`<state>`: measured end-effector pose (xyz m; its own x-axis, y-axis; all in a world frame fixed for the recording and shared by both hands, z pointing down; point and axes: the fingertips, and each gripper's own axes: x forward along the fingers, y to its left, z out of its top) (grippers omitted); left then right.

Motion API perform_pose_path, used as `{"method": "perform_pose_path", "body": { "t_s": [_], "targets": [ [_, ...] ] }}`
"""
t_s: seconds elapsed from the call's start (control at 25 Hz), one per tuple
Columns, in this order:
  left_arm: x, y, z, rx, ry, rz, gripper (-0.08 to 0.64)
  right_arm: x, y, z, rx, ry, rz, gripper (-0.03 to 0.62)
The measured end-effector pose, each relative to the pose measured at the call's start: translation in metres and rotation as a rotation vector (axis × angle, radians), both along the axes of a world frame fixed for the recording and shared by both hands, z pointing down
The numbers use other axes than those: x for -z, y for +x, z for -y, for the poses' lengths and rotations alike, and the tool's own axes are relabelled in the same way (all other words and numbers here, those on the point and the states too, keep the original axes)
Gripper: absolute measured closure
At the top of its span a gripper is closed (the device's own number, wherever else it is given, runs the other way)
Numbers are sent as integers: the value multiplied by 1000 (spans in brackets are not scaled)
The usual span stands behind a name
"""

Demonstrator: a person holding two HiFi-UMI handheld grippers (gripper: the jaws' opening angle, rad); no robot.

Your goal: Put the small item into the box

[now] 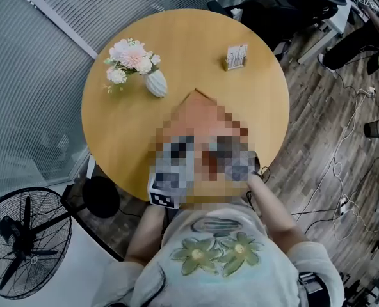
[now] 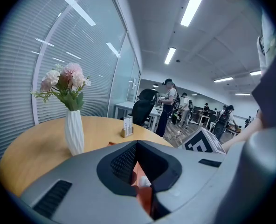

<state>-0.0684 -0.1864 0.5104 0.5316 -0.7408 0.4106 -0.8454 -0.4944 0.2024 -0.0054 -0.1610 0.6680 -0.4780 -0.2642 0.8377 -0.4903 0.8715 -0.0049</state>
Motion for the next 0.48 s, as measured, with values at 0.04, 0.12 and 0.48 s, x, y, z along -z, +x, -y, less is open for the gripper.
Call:
{"method": "perform_pose_path", "body": {
  "t_s": [0.04,0.12,0.48],
  "targets": [
    [-1,0,1,-1,-1,0,551,-2,0,0,3,-2,-5,459],
    [-2,1,1,-3,-3,0,551,-5,1,1,8,-6,-17,459],
    [-5,4,5,-13,-10,-2,551,-21,4,3,26,-35,-68,459]
  ]
}}
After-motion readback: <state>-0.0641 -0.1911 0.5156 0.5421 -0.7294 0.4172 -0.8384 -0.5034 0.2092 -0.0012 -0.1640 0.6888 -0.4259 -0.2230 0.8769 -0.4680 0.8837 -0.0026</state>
